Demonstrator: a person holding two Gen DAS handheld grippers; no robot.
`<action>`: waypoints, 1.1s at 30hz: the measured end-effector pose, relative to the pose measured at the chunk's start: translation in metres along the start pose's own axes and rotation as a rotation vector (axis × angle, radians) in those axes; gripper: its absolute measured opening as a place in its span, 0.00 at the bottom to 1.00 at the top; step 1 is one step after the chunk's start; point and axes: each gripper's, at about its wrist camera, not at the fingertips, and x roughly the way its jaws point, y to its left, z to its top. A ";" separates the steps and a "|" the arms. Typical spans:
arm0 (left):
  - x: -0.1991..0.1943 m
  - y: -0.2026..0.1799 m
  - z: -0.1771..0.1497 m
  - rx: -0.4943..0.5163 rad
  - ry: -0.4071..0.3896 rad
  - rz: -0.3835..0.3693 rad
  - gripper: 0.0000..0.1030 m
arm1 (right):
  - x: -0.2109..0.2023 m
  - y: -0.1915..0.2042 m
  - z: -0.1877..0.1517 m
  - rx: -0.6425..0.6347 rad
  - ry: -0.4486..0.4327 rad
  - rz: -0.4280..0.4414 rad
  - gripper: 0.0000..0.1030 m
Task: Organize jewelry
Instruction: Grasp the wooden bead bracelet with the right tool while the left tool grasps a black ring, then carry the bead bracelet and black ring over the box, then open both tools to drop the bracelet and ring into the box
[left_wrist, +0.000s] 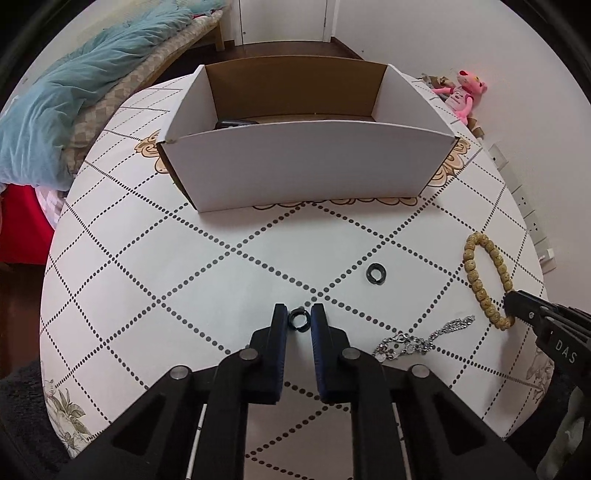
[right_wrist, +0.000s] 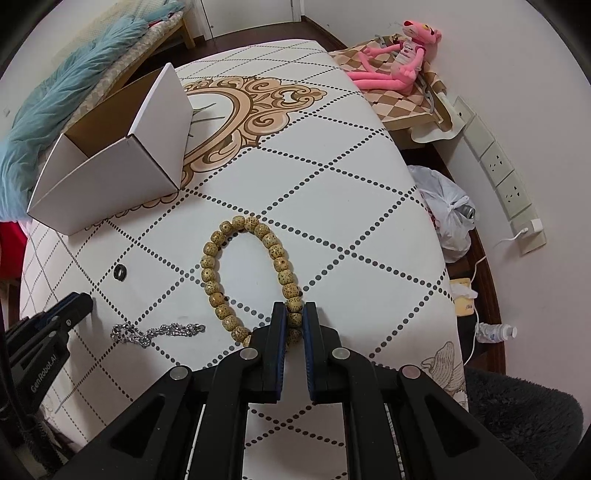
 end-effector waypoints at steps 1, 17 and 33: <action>-0.002 0.001 0.000 -0.001 -0.002 -0.006 0.10 | -0.001 -0.001 0.000 0.003 0.001 0.007 0.09; -0.093 0.023 0.081 -0.009 -0.141 -0.129 0.10 | -0.092 0.037 0.073 -0.027 -0.142 0.298 0.09; -0.039 0.062 0.183 -0.030 -0.050 -0.134 0.10 | -0.061 0.118 0.192 -0.177 -0.081 0.313 0.09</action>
